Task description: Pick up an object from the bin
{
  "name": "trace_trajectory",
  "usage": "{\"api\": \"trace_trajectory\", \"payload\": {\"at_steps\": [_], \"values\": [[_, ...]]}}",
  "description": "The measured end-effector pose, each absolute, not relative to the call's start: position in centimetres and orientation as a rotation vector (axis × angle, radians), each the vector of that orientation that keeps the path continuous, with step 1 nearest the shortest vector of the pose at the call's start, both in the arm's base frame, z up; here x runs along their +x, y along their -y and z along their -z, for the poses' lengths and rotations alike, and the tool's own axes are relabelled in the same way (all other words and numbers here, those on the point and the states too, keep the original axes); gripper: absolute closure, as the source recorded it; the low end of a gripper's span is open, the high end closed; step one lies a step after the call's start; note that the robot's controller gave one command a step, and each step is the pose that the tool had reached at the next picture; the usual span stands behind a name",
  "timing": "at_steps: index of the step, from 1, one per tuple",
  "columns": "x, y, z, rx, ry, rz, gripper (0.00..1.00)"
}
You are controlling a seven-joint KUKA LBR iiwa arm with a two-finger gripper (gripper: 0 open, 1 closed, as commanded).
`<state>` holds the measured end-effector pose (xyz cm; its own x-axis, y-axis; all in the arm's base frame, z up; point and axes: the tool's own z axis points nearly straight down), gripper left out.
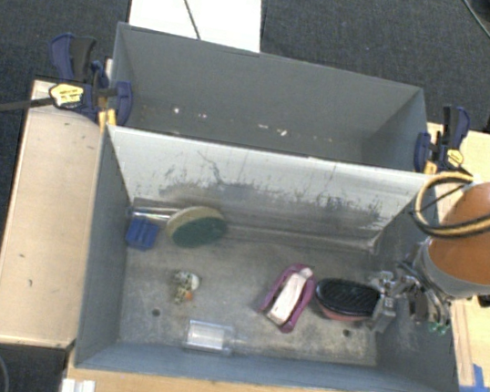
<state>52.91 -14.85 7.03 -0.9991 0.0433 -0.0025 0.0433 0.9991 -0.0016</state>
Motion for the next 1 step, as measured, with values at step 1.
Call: {"api": "trace_trajectory", "payload": {"at_steps": [1], "values": [[48.96,13.82,-23.69,0.114,-3.131,0.002,1.00]]}}
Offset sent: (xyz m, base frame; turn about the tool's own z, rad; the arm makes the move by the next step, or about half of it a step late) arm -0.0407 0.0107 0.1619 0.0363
